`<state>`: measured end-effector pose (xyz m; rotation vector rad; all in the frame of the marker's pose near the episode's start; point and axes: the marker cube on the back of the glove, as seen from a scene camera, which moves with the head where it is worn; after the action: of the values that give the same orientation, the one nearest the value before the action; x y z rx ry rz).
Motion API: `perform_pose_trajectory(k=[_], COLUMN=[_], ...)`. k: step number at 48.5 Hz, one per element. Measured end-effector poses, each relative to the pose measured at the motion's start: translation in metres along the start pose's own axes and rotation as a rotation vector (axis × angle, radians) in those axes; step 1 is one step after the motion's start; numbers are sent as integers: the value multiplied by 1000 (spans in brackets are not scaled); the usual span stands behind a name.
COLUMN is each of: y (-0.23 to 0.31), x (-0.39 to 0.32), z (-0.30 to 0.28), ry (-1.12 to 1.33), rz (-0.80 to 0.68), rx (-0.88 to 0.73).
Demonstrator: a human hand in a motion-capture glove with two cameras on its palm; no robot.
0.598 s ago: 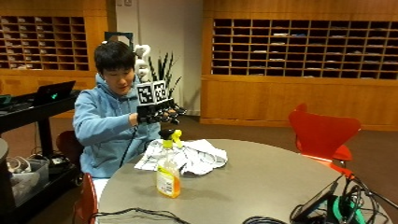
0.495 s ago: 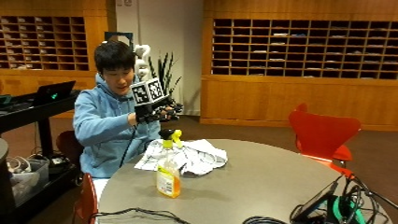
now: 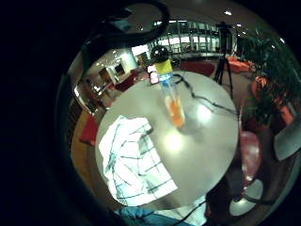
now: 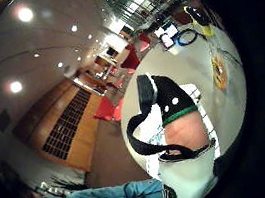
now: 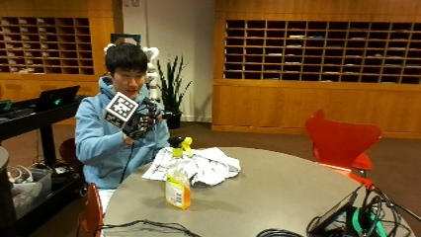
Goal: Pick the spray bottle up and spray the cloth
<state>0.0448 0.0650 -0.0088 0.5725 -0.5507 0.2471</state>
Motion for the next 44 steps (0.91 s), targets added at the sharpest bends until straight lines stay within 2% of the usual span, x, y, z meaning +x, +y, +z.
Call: perform_pose_trajectory(k=[19,26,30,34,38,44], y=[-4,-7,-17,-11,-27,-27], x=[46,58,65,63,73,80], z=[21,32,38,37,45,54], ry=[-79,-135,-152,-180,-148,-123], rz=[143,193,272,340,322,364], rx=[316,348,368,264,393,405])
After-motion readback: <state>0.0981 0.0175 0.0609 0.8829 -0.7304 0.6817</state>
